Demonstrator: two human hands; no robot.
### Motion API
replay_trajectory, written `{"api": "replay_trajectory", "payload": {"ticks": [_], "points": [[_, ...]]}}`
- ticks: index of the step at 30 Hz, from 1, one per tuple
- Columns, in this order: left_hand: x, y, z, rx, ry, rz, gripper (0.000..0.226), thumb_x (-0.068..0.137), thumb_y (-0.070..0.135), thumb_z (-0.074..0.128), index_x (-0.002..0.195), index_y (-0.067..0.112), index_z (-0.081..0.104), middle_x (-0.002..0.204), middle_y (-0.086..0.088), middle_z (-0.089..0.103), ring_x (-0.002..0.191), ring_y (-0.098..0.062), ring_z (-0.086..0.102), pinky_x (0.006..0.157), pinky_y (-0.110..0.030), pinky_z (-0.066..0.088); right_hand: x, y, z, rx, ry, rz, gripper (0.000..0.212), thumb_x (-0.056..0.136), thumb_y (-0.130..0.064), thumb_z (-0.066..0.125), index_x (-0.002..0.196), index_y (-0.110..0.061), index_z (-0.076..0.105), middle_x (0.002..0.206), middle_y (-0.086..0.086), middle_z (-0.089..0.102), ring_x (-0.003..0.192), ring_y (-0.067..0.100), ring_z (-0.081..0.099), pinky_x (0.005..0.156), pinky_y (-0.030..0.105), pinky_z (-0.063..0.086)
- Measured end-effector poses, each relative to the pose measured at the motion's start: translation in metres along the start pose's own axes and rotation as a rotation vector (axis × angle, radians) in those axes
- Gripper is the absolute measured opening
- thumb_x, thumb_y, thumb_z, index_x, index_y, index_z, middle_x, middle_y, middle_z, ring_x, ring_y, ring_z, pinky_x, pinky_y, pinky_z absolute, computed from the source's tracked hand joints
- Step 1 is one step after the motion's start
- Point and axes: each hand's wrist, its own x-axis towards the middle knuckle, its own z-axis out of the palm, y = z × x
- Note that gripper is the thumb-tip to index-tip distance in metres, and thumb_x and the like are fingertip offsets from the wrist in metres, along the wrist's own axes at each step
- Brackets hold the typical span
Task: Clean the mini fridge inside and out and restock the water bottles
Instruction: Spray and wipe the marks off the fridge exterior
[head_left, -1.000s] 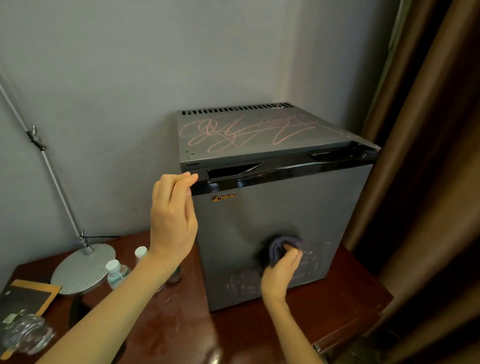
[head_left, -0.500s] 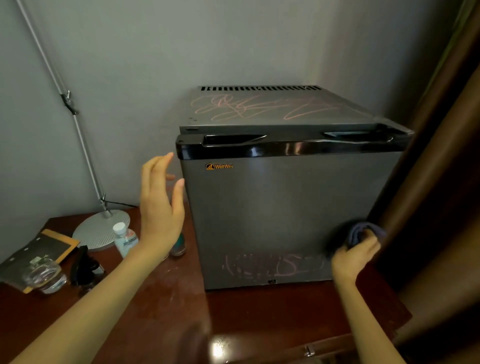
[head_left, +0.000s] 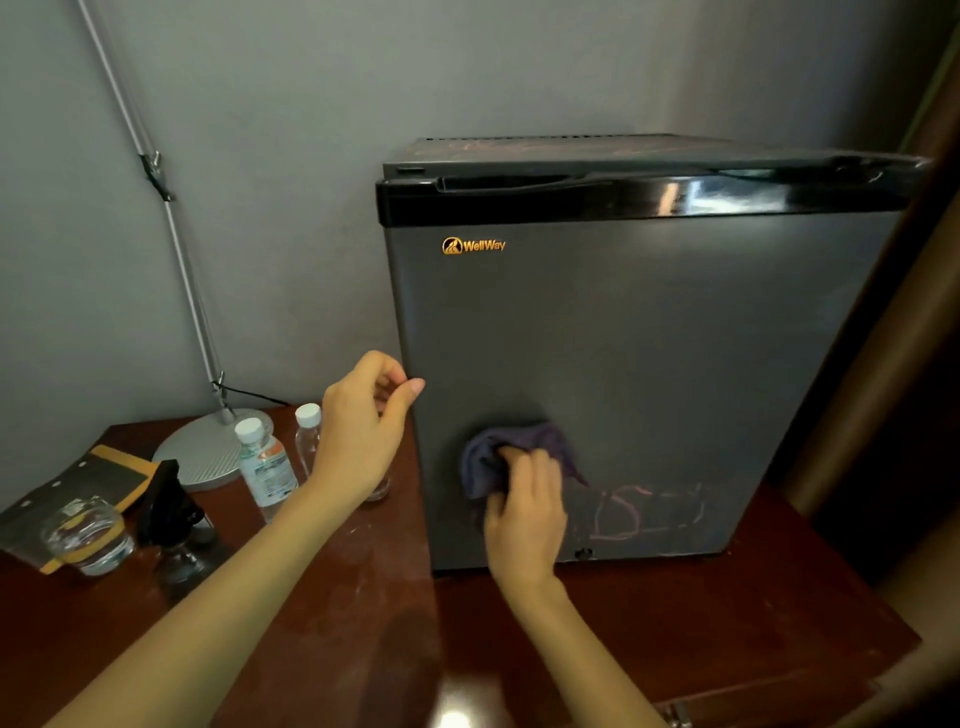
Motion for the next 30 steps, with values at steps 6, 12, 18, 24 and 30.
{"api": "replay_trajectory", "payload": {"ticks": [6, 12, 18, 24, 30], "points": [[-0.002, -0.009, 0.004, -0.026, 0.034, 0.062, 0.015, 0.087, 0.019, 0.066, 0.079, 0.011, 0.056, 0.071, 0.003, 0.058, 0.070, -0.008, 0.055, 0.056, -0.010, 0.038, -0.014, -0.013, 0.026, -0.027, 0.024, -0.334, 0.020, 0.079, -0.010, 0.052, 0.098, -0.014, 0.052, 0.085, 0.004, 0.063, 0.085, 0.022, 0.048, 0.052, 0.028, 0.049], [-0.027, -0.026, 0.018, -0.100, 0.022, 0.022, 0.012, 0.086, 0.014, 0.067, 0.080, 0.013, 0.057, 0.074, 0.007, 0.058, 0.071, 0.005, 0.056, 0.062, -0.006, 0.042, -0.060, 0.014, 0.044, -0.059, -0.238, -0.516, 0.027, 0.067, -0.016, 0.066, 0.090, -0.018, 0.053, 0.090, -0.002, 0.064, 0.085, 0.018, 0.055, 0.048, 0.025, 0.047], [-0.038, -0.041, 0.027, -0.115, 0.043, 0.024, 0.011, 0.085, 0.014, 0.068, 0.080, 0.009, 0.059, 0.074, 0.007, 0.058, 0.073, 0.003, 0.056, 0.064, -0.007, 0.043, -0.093, 0.046, 0.052, -0.117, -0.523, -0.546, 0.040, 0.045, -0.025, 0.087, 0.081, -0.024, 0.071, 0.089, -0.008, 0.066, 0.084, 0.012, 0.062, 0.048, 0.021, 0.047], [-0.049, -0.057, 0.035, -0.134, 0.042, 0.000, 0.010, 0.084, 0.014, 0.068, 0.080, 0.008, 0.061, 0.075, 0.005, 0.060, 0.072, -0.001, 0.057, 0.063, -0.009, 0.044, -0.090, 0.074, 0.044, -0.125, -0.353, -0.424, 0.014, 0.064, -0.018, 0.061, 0.079, -0.020, 0.063, 0.087, -0.002, 0.059, 0.080, 0.018, 0.055, 0.053, 0.027, 0.046], [-0.048, -0.064, 0.036, -0.135, 0.026, -0.005, 0.008, 0.084, 0.017, 0.068, 0.080, 0.014, 0.062, 0.078, 0.008, 0.062, 0.078, -0.006, 0.058, 0.067, -0.018, 0.046, -0.055, 0.184, -0.029, 0.002, 0.060, 0.295, 0.042, 0.061, 0.025, 0.056, 0.098, 0.006, 0.057, 0.101, 0.025, 0.058, 0.096, 0.041, 0.057, 0.083, 0.045, 0.046]]}}
